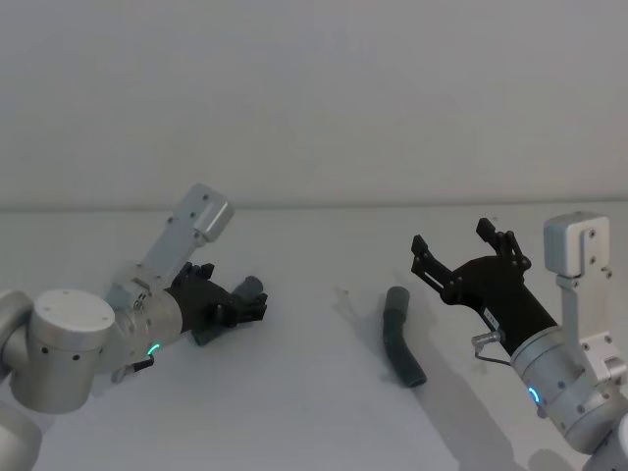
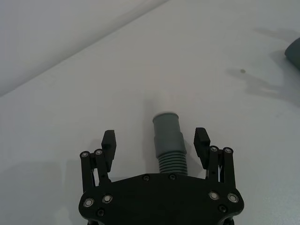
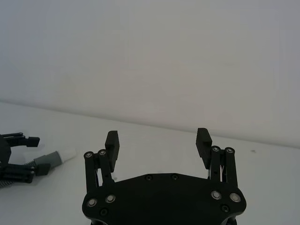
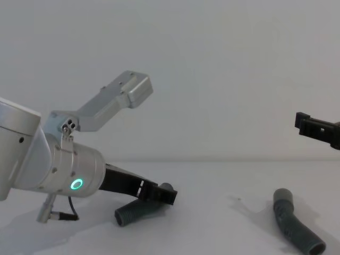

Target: Use both hands to pick up one end of the pipe from the table, align the ends, and insert them.

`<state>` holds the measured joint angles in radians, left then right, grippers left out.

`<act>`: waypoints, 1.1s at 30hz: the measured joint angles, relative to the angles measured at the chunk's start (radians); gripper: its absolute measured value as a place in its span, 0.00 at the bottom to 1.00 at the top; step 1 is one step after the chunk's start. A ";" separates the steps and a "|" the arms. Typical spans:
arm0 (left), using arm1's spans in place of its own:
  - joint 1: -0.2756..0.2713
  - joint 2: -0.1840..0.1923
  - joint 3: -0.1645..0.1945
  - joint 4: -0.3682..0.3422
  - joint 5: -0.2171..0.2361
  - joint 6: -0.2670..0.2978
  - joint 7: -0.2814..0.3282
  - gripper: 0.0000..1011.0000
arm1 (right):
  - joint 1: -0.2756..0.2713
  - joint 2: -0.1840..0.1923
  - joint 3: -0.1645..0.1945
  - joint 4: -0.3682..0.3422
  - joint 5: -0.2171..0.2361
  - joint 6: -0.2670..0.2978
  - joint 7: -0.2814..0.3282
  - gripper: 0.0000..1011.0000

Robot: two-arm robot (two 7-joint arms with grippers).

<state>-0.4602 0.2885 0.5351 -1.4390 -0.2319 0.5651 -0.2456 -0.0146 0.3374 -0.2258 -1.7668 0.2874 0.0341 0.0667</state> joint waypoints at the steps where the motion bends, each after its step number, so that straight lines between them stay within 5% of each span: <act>1: -0.001 0.000 0.001 0.002 0.001 0.000 -0.002 0.99 | 0.000 0.000 0.000 0.000 0.000 0.000 0.000 0.99; 10: -0.007 0.000 0.011 0.014 0.009 0.003 -0.021 0.98 | 0.000 0.000 0.000 0.000 0.000 0.000 0.000 0.99; 33: -0.012 0.000 0.018 0.024 0.015 0.005 -0.034 0.35 | 0.000 0.000 0.000 0.000 0.000 0.000 0.000 0.99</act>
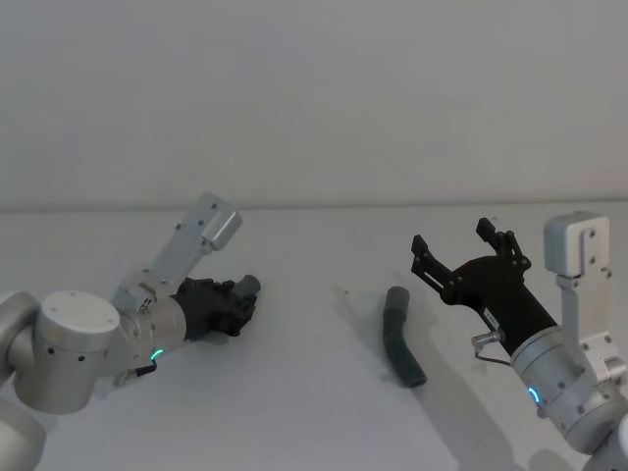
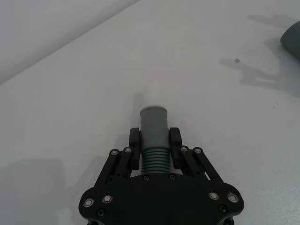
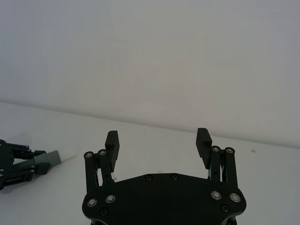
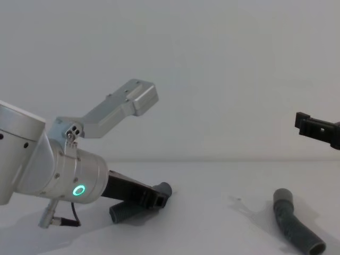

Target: Use both hands to pick up one end of the pipe from the table, align the ends, and insert them.

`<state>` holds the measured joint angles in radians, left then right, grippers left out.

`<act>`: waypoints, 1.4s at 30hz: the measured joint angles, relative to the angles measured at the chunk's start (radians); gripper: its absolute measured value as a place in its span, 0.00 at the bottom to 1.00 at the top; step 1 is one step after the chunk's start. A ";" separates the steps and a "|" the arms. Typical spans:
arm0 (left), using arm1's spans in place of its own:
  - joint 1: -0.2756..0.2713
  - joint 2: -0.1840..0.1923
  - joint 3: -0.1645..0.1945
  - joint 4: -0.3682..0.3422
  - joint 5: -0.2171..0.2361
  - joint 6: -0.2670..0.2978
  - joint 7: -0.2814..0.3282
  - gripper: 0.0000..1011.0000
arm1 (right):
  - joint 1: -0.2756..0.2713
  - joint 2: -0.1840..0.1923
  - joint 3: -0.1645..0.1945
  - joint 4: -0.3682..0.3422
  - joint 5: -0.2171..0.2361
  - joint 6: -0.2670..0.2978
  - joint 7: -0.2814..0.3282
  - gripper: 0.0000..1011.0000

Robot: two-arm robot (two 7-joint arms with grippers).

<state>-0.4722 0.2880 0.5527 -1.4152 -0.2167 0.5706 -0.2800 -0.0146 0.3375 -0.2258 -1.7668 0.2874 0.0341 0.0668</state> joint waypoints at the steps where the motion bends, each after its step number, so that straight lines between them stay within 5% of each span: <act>1: 0.000 0.000 0.000 0.000 0.000 0.000 0.000 0.35 | 0.000 0.000 0.000 0.000 0.000 0.000 0.000 0.99; 14: -0.001 0.000 0.001 0.002 0.001 0.000 -0.002 0.35 | 0.008 -0.001 0.000 0.000 0.004 0.068 0.004 0.99; 27: -0.001 0.000 0.001 0.002 0.001 0.000 -0.003 0.35 | 0.027 0.006 -0.016 -0.027 0.018 0.266 0.010 0.99; 36: -0.001 0.000 0.001 0.002 0.001 0.000 -0.003 0.35 | 0.058 0.001 -0.068 -0.042 0.020 0.438 0.024 0.99; 42: -0.001 0.000 0.001 0.002 0.001 0.000 -0.003 0.35 | 0.073 -0.006 -0.097 -0.036 0.013 0.499 0.029 0.99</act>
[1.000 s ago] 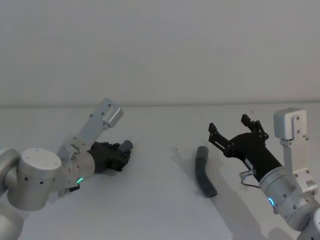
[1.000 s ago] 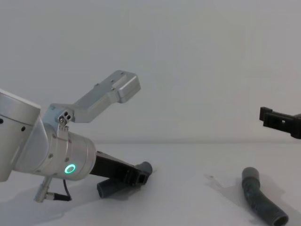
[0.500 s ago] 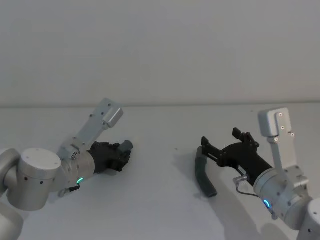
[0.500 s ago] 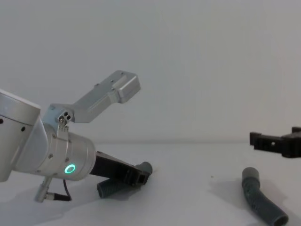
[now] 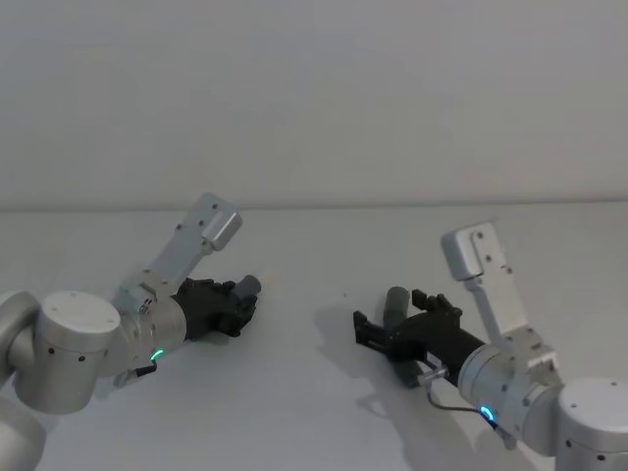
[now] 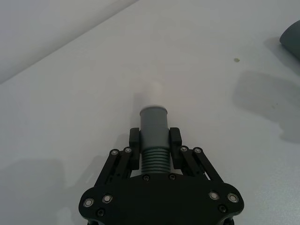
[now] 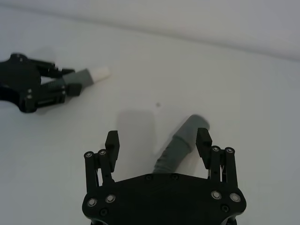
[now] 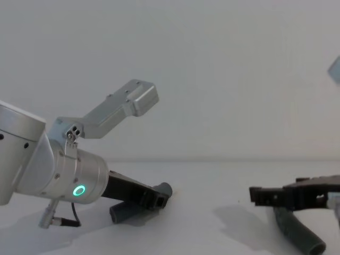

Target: Use both hands to pick up one end of the pipe from the table, align the ends, and insert them.

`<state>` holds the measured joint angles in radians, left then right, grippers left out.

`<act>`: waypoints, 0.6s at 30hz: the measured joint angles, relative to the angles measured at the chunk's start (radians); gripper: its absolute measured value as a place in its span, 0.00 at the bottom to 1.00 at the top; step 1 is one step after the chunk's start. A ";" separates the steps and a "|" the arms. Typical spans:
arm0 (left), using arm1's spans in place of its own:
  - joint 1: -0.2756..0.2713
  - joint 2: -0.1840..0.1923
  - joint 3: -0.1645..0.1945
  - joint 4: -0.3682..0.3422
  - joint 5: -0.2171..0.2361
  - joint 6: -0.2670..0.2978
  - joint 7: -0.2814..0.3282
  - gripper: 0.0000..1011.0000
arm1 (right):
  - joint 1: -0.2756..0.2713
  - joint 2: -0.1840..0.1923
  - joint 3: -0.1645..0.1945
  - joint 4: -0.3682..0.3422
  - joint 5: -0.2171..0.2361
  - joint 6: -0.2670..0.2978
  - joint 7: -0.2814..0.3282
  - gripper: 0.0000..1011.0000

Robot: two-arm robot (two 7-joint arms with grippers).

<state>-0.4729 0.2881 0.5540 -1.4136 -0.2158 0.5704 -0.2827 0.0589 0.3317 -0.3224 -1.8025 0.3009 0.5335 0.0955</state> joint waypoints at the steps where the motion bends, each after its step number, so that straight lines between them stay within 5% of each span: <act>1: 0.000 0.000 0.000 0.000 0.000 0.000 0.000 0.35 | 0.002 -0.001 -0.004 0.001 -0.002 0.008 0.000 0.99; 18: 0.000 0.000 0.000 0.000 0.000 0.000 0.000 0.35 | 0.026 -0.017 -0.033 0.017 -0.041 0.066 -0.011 0.99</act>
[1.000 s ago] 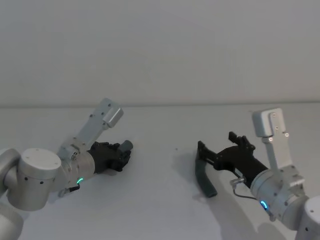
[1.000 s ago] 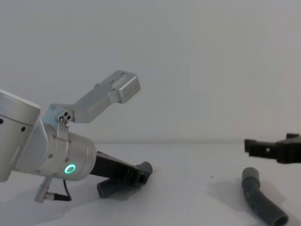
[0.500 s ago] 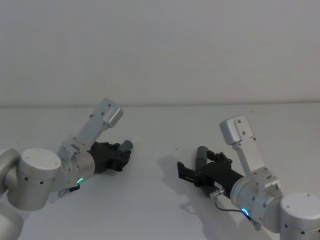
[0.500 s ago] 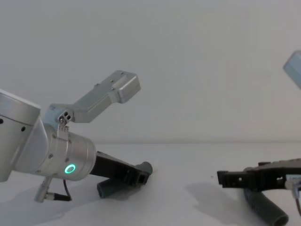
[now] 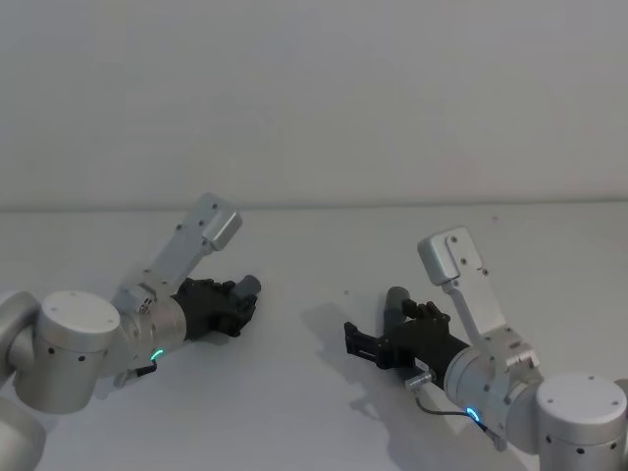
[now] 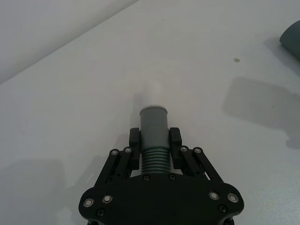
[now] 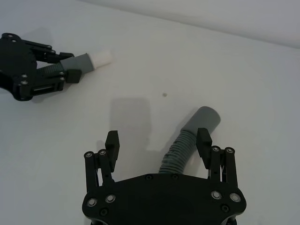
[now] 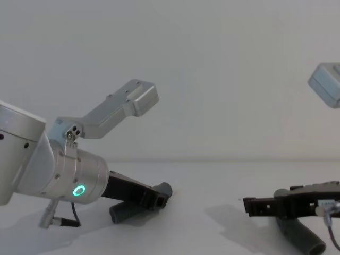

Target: Use both hands to pick up one end of the pipe from the table, align the ends, and insert them.

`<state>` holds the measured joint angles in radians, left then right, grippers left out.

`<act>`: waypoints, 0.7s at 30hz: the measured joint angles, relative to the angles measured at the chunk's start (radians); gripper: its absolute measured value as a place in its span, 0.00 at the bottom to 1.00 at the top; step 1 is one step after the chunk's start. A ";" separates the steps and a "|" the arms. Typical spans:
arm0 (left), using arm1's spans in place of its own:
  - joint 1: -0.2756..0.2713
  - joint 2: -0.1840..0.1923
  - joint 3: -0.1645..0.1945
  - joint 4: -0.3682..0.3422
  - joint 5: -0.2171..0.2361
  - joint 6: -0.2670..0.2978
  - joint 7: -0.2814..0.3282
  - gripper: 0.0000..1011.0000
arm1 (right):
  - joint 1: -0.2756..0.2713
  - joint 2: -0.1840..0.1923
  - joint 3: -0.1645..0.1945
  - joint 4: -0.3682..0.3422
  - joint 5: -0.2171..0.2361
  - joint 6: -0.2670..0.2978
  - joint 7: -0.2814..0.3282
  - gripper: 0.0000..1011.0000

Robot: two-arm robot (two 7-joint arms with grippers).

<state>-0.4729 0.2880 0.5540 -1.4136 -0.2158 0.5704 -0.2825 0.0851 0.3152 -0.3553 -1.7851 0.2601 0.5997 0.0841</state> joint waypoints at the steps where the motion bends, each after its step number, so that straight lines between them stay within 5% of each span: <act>1: 0.000 0.000 0.000 0.000 0.000 0.000 0.000 0.35 | 0.001 -0.001 0.001 0.001 -0.003 0.001 -0.002 0.99; 21: 0.000 0.000 0.000 0.000 0.000 0.000 0.000 0.35 | 0.020 -0.023 0.013 0.066 -0.011 0.042 0.003 0.99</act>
<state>-0.4729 0.2880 0.5540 -1.4136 -0.2158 0.5705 -0.2825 0.1050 0.2923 -0.3419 -1.7194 0.2495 0.6412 0.0872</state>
